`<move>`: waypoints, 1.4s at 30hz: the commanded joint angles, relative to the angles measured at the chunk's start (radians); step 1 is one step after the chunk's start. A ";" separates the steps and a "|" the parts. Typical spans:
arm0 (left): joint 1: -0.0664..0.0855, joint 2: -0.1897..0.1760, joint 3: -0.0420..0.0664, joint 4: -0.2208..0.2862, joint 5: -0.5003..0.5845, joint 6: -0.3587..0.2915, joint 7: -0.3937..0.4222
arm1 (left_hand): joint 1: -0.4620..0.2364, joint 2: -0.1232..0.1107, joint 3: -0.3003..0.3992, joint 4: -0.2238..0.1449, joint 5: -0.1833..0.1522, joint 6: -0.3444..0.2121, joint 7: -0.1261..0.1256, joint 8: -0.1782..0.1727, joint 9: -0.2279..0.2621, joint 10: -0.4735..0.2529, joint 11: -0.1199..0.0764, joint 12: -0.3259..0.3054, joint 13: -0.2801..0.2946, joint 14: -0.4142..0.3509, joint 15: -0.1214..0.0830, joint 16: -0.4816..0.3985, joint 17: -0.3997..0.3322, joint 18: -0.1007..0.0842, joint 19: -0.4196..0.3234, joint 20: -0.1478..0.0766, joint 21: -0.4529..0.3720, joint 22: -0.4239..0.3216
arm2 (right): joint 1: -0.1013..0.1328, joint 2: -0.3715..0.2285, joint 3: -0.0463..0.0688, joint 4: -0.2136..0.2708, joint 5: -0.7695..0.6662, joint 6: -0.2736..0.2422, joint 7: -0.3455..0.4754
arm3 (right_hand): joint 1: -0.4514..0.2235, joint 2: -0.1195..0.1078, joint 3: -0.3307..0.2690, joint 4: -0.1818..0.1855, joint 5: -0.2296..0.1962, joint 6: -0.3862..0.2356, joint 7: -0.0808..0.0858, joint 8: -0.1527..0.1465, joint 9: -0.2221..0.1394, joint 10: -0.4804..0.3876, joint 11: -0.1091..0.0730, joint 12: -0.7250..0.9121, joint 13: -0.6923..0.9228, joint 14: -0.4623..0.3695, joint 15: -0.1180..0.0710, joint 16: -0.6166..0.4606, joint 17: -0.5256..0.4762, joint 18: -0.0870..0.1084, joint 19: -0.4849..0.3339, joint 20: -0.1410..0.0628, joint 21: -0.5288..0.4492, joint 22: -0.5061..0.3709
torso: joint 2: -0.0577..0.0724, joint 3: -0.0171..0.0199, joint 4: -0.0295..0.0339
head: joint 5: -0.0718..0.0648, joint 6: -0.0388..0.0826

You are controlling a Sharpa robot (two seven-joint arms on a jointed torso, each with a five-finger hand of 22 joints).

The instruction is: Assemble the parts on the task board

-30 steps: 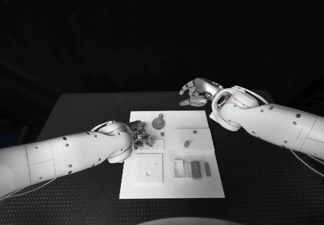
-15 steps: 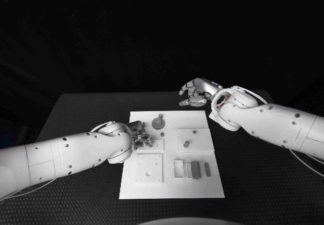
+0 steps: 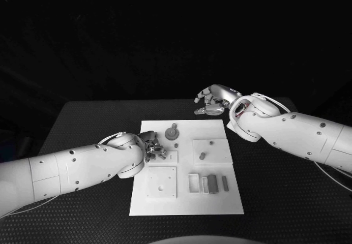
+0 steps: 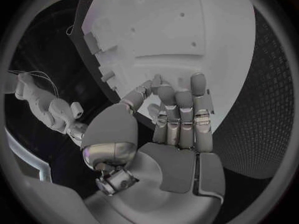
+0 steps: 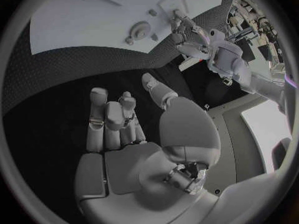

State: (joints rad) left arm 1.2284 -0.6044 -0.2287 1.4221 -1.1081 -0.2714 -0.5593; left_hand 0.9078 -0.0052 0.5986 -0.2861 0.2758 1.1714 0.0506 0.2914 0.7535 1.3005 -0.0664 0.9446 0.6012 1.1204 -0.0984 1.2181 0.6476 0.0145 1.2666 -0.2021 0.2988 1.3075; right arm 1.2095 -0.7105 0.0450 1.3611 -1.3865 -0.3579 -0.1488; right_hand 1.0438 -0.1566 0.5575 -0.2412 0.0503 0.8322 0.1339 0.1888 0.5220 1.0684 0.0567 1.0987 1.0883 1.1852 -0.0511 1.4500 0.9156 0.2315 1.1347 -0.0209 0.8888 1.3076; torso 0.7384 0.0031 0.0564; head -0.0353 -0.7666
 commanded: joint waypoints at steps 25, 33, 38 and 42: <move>-0.013 -0.001 -0.006 0.010 -0.025 -0.002 0.004 | 0.009 0.013 0.028 -0.004 -0.010 0.042 -0.043 0.040 -0.001 0.013 -0.034 0.007 -0.002 0.009 -0.011 0.008 -0.004 0.006 -0.003 -0.005 0.008 0.025 | 0.000 -0.002 0.000 0.000 -0.003 0.010 0.003 | -0.009 -0.003 0.000 0.005 -0.002 -0.033 0.039 0.004 -0.002 -0.009 0.001 0.006 -0.002 -0.005 0.000 -0.002 -0.001 0.030 0.005 0.001 -0.006 0.015 | -0.001 0.0003 0.0009 | -0.003 -0.003; -0.015 -0.002 -0.006 0.011 -0.028 0.020 0.002 | 0.004 -0.007 0.021 0.000 -0.030 0.037 -0.040 0.042 -0.003 0.009 -0.031 0.006 -0.005 0.004 -0.011 0.005 -0.010 0.005 -0.008 -0.004 0.011 0.024 | 0.000 -0.002 0.000 0.001 -0.003 0.010 0.003 | -0.009 -0.004 0.000 0.006 -0.002 -0.033 0.039 0.004 -0.002 -0.009 0.001 0.006 -0.002 -0.005 0.000 -0.002 -0.002 0.030 0.005 0.001 -0.006 0.015 | -0.001 0.0003 0.0010 | -0.003 -0.003; -0.018 -0.004 -0.006 0.015 -0.047 0.023 0.006 | 0.000 -0.040 0.012 0.004 -0.048 0.040 -0.041 0.047 -0.004 0.011 -0.031 0.011 -0.005 0.004 -0.011 0.009 -0.012 0.005 -0.009 -0.005 0.015 0.023 | 0.000 -0.002 0.000 0.000 -0.003 0.011 0.004 | -0.009 -0.004 0.001 0.006 -0.002 -0.033 0.039 0.004 -0.002 -0.009 0.001 0.006 -0.002 -0.005 0.000 -0.002 -0.002 0.030 0.005 0.001 -0.006 0.015 | -0.001 -0.0002 0.0011 | -0.003 -0.003; -0.019 -0.005 -0.006 0.016 -0.049 0.022 0.007 | -0.006 -0.066 0.002 0.013 -0.058 0.040 -0.041 0.050 -0.005 0.010 -0.031 0.013 -0.006 0.004 -0.011 0.011 -0.015 0.005 -0.008 -0.005 0.018 0.023 | 0.000 -0.002 0.000 0.000 -0.003 0.011 0.004 | -0.009 -0.004 0.001 0.006 -0.002 -0.033 0.039 0.004 -0.002 -0.009 0.001 0.006 -0.002 -0.005 0.000 -0.002 -0.002 0.030 0.005 0.001 -0.006 0.015 | -0.001 0.0000 0.0011 | -0.003 -0.003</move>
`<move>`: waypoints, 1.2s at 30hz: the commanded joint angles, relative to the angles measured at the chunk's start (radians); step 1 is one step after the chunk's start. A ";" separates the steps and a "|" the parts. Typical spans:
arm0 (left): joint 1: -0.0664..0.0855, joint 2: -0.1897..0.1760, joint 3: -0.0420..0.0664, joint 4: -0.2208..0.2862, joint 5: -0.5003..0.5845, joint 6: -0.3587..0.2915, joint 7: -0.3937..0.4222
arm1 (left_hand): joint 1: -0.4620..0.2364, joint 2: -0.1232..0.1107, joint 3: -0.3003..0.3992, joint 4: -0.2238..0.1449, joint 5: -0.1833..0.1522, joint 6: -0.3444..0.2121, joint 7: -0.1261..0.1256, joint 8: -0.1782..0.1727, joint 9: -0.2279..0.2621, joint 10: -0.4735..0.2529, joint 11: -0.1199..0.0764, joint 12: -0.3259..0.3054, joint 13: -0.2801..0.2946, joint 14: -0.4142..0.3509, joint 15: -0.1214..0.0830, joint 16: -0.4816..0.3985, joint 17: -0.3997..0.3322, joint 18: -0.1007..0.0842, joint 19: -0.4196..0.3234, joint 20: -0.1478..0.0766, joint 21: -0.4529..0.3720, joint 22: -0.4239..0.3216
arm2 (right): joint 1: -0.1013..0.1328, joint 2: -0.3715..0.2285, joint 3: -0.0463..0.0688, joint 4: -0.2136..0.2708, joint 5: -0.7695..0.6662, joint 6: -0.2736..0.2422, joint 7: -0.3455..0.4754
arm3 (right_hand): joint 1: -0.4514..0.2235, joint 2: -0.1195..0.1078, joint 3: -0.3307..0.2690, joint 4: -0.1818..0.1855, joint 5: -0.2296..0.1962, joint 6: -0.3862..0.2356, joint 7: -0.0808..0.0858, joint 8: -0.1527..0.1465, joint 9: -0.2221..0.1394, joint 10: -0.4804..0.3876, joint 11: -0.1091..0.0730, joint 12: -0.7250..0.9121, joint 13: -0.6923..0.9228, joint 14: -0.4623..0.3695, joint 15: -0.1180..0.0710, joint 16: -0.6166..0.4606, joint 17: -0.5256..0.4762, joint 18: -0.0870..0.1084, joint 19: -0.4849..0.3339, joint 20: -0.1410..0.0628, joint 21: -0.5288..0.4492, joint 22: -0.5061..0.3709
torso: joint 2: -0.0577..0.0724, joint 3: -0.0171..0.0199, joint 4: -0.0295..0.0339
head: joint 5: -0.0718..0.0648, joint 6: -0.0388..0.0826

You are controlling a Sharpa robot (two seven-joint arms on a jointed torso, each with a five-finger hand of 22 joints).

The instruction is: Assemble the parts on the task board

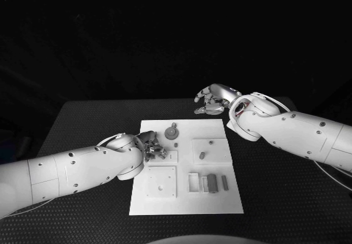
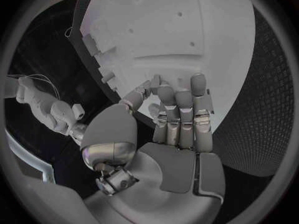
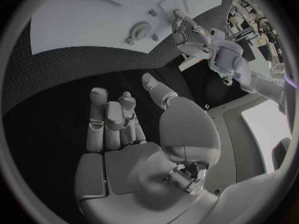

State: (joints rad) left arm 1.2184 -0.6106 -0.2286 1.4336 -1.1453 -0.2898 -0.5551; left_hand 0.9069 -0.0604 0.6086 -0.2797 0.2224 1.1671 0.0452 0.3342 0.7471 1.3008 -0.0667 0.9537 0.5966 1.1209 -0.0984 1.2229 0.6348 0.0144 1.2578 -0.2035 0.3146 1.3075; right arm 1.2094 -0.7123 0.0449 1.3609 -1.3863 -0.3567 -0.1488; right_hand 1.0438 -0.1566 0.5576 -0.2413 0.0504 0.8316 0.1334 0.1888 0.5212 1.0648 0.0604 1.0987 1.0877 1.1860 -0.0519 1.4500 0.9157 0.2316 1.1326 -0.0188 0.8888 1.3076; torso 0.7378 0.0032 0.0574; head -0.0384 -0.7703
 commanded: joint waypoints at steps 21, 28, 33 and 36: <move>-0.010 -0.003 -0.006 0.004 -0.011 0.034 0.007 | -0.044 -0.062 -0.055 0.050 -0.007 0.047 -0.039 0.017 -0.004 0.011 -0.034 0.012 -0.003 0.004 -0.013 0.015 -0.008 0.008 0.000 -0.005 0.008 0.022 | 0.000 -0.002 0.000 0.000 -0.003 0.011 0.004 | -0.009 -0.004 0.001 0.007 -0.002 -0.032 0.039 0.004 -0.001 -0.006 -0.002 0.006 -0.002 -0.006 0.001 -0.002 -0.002 0.030 0.007 -0.001 -0.006 0.015 | 0.000 0.0001 -0.0008 | 0.000 0.002; -0.010 -0.003 -0.006 0.004 -0.010 0.015 0.015 | 0.041 0.016 -0.028 0.002 0.000 0.049 -0.041 0.024 -0.007 0.013 -0.036 0.018 -0.003 0.007 -0.015 0.022 -0.012 0.009 0.002 -0.006 0.015 0.022 | -0.001 -0.002 0.000 -0.001 -0.003 0.011 0.004 | -0.009 -0.004 0.001 0.007 -0.002 -0.032 0.039 0.004 -0.001 -0.006 -0.002 0.006 -0.002 -0.006 0.001 -0.002 -0.002 0.030 0.007 -0.001 -0.006 0.015 | 0.000 -0.0004 -0.0001 | -0.001 0.001; -0.011 -0.005 -0.006 0.005 -0.009 -0.012 0.025 | 0.051 0.026 -0.024 -0.002 0.000 0.049 -0.041 0.025 -0.008 0.013 -0.036 0.018 -0.003 0.007 -0.014 0.023 -0.013 0.008 0.001 -0.006 0.016 0.022 | -0.001 -0.001 0.000 -0.001 -0.003 0.010 0.004 | -0.009 -0.004 0.001 0.007 -0.002 -0.032 0.039 0.004 -0.001 -0.006 -0.002 0.006 -0.003 -0.006 0.001 -0.002 -0.002 0.030 0.007 -0.001 -0.006 0.015 | 0.000 -0.0008 -0.0002 | 0.000 0.002; -0.011 -0.006 -0.005 0.006 -0.009 -0.029 0.030 | 0.054 0.030 -0.023 -0.004 0.000 0.050 -0.041 0.026 -0.008 0.014 -0.037 0.019 -0.003 0.008 -0.014 0.024 -0.013 0.008 0.002 -0.006 0.016 0.023 | -0.001 -0.001 0.000 -0.002 -0.003 0.009 0.004 | -0.009 -0.004 0.001 0.007 -0.002 -0.032 0.039 0.004 -0.001 -0.006 -0.002 0.007 -0.003 -0.006 0.001 -0.002 -0.002 0.030 0.007 -0.001 -0.006 0.015 | 0.000 -0.0007 -0.0004 | -0.001 0.002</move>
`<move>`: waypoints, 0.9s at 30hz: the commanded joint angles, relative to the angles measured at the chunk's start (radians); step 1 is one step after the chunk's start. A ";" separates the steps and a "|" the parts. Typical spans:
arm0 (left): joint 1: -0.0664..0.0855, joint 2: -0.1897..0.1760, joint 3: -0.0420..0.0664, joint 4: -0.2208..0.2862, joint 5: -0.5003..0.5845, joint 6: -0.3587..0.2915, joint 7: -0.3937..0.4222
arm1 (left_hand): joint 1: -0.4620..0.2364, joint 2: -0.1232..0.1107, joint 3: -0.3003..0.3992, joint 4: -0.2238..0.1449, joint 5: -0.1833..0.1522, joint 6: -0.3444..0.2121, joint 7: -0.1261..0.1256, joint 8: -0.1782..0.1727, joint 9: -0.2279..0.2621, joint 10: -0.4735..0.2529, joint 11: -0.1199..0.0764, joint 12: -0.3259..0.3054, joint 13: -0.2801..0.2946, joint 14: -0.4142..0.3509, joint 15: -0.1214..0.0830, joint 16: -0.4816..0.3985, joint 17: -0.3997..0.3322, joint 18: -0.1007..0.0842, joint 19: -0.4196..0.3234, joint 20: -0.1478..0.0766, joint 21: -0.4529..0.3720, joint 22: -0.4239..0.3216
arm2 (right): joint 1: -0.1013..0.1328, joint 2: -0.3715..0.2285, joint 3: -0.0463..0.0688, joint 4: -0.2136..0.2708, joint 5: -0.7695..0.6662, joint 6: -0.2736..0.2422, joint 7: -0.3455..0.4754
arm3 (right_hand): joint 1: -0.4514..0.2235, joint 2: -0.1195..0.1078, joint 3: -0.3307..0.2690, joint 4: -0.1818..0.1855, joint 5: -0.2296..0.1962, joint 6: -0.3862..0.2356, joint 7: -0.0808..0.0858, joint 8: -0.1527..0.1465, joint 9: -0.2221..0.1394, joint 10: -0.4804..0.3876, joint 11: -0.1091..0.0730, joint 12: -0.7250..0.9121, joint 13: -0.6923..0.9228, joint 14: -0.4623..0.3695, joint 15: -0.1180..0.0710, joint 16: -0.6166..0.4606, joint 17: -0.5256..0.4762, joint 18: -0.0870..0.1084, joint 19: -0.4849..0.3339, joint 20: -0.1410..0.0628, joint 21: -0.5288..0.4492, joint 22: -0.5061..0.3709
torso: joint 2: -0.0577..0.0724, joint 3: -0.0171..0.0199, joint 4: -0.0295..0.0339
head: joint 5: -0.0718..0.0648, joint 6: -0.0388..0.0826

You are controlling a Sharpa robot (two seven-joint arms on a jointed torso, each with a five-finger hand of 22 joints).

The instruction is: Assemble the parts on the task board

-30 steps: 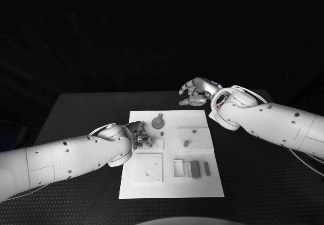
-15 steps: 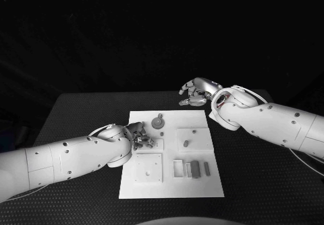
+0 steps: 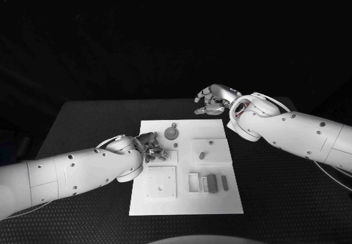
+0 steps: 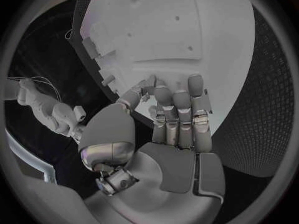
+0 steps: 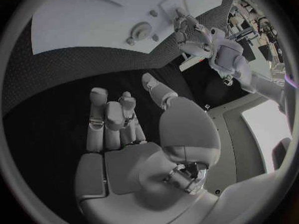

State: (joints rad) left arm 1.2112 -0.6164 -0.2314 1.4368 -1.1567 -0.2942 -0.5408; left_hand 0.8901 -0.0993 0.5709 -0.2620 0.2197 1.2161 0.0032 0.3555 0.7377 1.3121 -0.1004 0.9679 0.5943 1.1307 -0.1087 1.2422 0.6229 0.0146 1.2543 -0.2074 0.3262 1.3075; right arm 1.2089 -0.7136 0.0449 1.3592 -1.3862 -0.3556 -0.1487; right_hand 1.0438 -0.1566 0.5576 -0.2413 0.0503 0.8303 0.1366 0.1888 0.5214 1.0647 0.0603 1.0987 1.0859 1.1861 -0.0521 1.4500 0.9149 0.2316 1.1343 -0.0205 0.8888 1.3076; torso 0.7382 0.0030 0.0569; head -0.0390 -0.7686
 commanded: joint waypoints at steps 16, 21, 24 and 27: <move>-0.007 -0.007 -0.001 0.002 0.003 -0.090 0.020 | 0.073 0.079 0.012 -0.023 -0.005 0.005 -0.003 0.009 0.000 0.009 -0.007 0.006 -0.003 0.007 -0.004 0.009 -0.002 0.009 0.012 -0.003 0.011 0.023 | -0.002 0.001 0.000 -0.002 -0.003 0.008 0.004 | -0.011 -0.004 0.000 0.009 -0.002 -0.031 0.036 0.004 -0.001 -0.006 -0.002 0.007 -0.001 -0.006 0.001 -0.001 -0.001 0.030 0.005 0.001 -0.006 0.015 | 0.000 0.0006 0.0006 | -0.001 -0.001; -0.007 -0.006 -0.001 0.001 0.003 -0.081 0.016 | 0.072 0.081 0.012 -0.022 -0.005 0.005 -0.003 0.009 -0.001 0.009 -0.008 0.006 -0.003 0.008 -0.004 0.009 -0.003 0.009 0.012 -0.003 0.011 0.023 | -0.002 0.001 0.000 -0.002 -0.003 0.008 0.004 | -0.011 -0.004 0.000 0.009 -0.002 -0.031 0.036 0.005 -0.001 -0.006 -0.002 0.007 -0.001 -0.006 0.001 -0.001 -0.001 0.030 0.005 0.001 -0.006 0.015 | 0.000 0.0004 0.0004 | 0.000 -0.002; -0.007 -0.004 -0.001 0.000 0.004 -0.077 0.015 | 0.071 0.082 0.011 -0.022 -0.006 0.005 -0.003 0.009 -0.001 0.010 -0.008 0.006 -0.004 0.008 -0.004 0.009 -0.003 0.009 0.012 -0.002 0.011 0.023 | -0.002 0.002 0.000 -0.002 -0.003 0.008 0.004 | -0.011 -0.005 0.000 0.009 -0.002 -0.031 0.036 0.005 -0.001 -0.006 -0.002 0.007 -0.001 -0.006 0.001 -0.001 -0.001 0.030 0.005 0.001 -0.006 0.015 | 0.000 0.0001 0.0002 | 0.000 -0.002; -0.007 -0.003 -0.001 -0.001 0.005 -0.070 0.013 | 0.070 0.083 0.011 -0.022 -0.007 0.005 -0.003 0.009 -0.001 0.010 -0.008 0.005 -0.004 0.008 -0.004 0.009 -0.004 0.009 0.012 -0.002 0.012 0.023 | -0.002 0.001 0.000 -0.002 -0.003 0.009 0.004 | -0.011 -0.005 0.000 0.009 -0.002 -0.031 0.036 0.005 -0.001 -0.006 -0.002 0.007 -0.001 -0.006 0.001 -0.001 -0.001 0.030 0.005 0.001 -0.007 0.015 | 0.000 0.0004 0.0000 | 0.000 -0.002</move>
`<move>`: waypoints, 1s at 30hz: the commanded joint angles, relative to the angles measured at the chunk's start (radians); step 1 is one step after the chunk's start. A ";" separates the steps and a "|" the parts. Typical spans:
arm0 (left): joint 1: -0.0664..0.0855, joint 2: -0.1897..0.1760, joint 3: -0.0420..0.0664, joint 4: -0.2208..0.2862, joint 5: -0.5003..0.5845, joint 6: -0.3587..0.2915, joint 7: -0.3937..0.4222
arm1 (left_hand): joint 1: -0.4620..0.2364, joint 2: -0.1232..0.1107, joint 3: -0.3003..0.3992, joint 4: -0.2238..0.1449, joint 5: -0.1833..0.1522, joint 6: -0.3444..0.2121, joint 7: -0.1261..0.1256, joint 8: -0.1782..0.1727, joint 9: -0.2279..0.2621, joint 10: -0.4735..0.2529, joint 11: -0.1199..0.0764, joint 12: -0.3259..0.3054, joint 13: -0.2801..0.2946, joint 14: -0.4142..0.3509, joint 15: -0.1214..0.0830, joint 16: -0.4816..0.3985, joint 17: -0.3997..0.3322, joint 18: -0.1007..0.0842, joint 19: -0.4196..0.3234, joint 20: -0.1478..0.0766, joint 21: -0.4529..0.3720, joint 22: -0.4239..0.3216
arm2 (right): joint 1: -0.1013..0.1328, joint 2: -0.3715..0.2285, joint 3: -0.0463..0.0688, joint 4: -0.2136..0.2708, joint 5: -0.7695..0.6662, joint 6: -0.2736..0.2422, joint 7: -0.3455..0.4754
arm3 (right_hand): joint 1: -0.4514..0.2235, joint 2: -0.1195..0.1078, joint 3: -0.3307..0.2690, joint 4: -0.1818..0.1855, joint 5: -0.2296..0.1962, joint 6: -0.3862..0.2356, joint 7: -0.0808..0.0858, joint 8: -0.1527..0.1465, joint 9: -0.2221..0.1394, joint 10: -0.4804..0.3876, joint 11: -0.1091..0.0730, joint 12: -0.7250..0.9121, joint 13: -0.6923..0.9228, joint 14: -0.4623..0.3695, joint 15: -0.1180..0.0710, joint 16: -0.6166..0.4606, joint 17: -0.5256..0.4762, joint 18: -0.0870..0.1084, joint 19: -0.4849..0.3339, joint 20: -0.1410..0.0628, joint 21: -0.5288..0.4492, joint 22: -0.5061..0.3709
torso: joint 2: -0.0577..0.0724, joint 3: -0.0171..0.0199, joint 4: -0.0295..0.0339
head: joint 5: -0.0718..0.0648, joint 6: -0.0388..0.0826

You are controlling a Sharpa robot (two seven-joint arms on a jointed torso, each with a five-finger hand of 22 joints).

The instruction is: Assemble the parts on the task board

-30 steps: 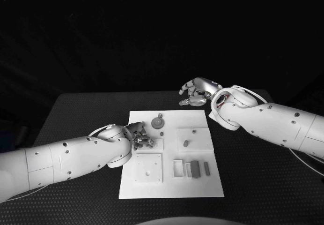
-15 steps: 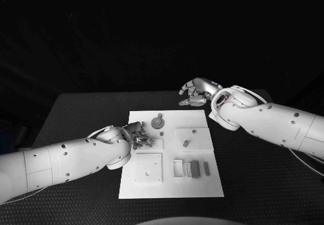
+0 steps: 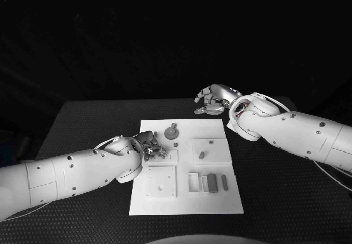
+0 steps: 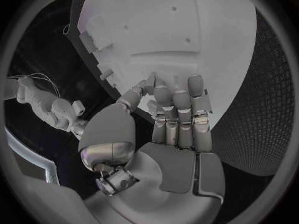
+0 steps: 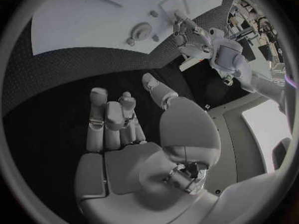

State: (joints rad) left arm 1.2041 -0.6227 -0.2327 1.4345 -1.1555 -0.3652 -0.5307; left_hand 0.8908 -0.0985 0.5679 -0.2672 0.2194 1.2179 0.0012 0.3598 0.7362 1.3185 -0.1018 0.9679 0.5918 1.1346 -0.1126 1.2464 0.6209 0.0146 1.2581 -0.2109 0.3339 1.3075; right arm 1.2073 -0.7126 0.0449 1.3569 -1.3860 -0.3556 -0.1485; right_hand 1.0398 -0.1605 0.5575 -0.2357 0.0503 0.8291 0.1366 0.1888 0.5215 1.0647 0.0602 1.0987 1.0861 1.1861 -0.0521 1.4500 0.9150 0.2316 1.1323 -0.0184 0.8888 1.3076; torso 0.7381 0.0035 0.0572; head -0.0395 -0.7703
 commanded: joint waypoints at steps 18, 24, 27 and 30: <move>0.000 0.006 0.000 -0.004 0.010 0.039 -0.002 | 0.053 0.047 0.003 -0.010 -0.005 0.008 -0.001 0.010 -0.002 0.007 -0.006 0.009 -0.002 0.005 0.000 0.005 -0.005 0.010 0.009 0.001 0.006 0.022 | 0.000 0.000 0.000 -0.001 -0.002 0.010 0.004 | -0.007 -0.001 0.001 0.004 -0.002 -0.030 0.036 0.005 -0.002 -0.006 -0.002 0.007 -0.002 -0.006 0.001 -0.001 -0.002 0.030 0.007 -0.001 -0.007 0.016 | 0.000 0.0001 -0.0009 | 0.000 -0.004; 0.000 0.007 0.000 -0.007 0.009 0.039 0.000 | 0.037 0.013 -0.004 0.011 -0.013 0.009 -0.002 0.012 -0.006 0.008 -0.006 0.010 -0.002 0.006 -0.001 0.005 -0.007 0.011 0.010 0.000 0.006 0.021 | 0.000 0.000 0.000 -0.001 -0.002 0.010 0.004 | -0.007 -0.001 0.001 0.004 -0.002 -0.030 0.036 0.005 -0.002 -0.006 -0.002 0.007 -0.002 -0.006 0.001 -0.001 -0.002 0.030 0.007 -0.001 -0.007 0.016 | 0.000 -0.0005 0.0001 | -0.001 -0.004; -0.001 0.007 0.000 -0.008 0.009 0.040 0.001 | 0.025 -0.001 -0.014 0.021 -0.015 0.009 -0.002 0.013 -0.007 0.007 -0.006 0.011 -0.002 0.006 -0.001 0.006 -0.008 0.011 0.010 0.000 0.006 0.021 | -0.001 0.003 0.000 -0.003 -0.002 0.010 0.004 | -0.007 -0.001 0.001 0.004 -0.001 -0.030 0.036 0.005 -0.002 -0.006 -0.002 0.007 -0.002 -0.007 0.001 -0.001 -0.002 0.030 0.007 -0.001 -0.007 0.016 | 0.000 -0.0002 -0.0005 | -0.001 -0.004; -0.001 0.007 0.000 -0.008 0.009 0.037 0.002 | 0.017 -0.005 -0.028 0.022 -0.013 0.009 -0.002 0.015 -0.007 0.007 -0.006 0.012 -0.001 0.005 -0.001 0.007 -0.008 0.011 0.009 0.000 0.006 0.021 | -0.001 0.002 0.000 -0.003 -0.002 0.010 0.004 | -0.007 -0.001 0.001 0.004 -0.002 -0.030 0.036 0.005 -0.002 -0.006 -0.002 0.007 -0.002 -0.007 0.001 -0.001 -0.002 0.030 0.007 -0.001 -0.007 0.016 | 0.000 0.0000 -0.0011 | -0.001 -0.004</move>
State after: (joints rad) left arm 1.2043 -0.6176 -0.2323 1.4259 -1.1511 -0.3400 -0.5329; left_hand 0.9080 -0.1076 0.5441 -0.2437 0.2077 1.2212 -0.0023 0.3710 0.7295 1.3271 -0.1030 0.9731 0.5914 1.1346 -0.1126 1.2469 0.6138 0.0147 1.2581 -0.2107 0.3340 1.3075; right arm 1.2069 -0.7112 0.0449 1.3541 -1.3856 -0.3548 -0.1486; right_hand 1.0398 -0.1605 0.5576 -0.2358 0.0504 0.8276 0.1354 0.1888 0.5215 1.0633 0.0588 1.1027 1.0853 1.1862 -0.0521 1.4500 0.9150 0.2316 1.1344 -0.0204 0.8888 1.3076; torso 0.7382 0.0034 0.0568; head -0.0404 -0.7744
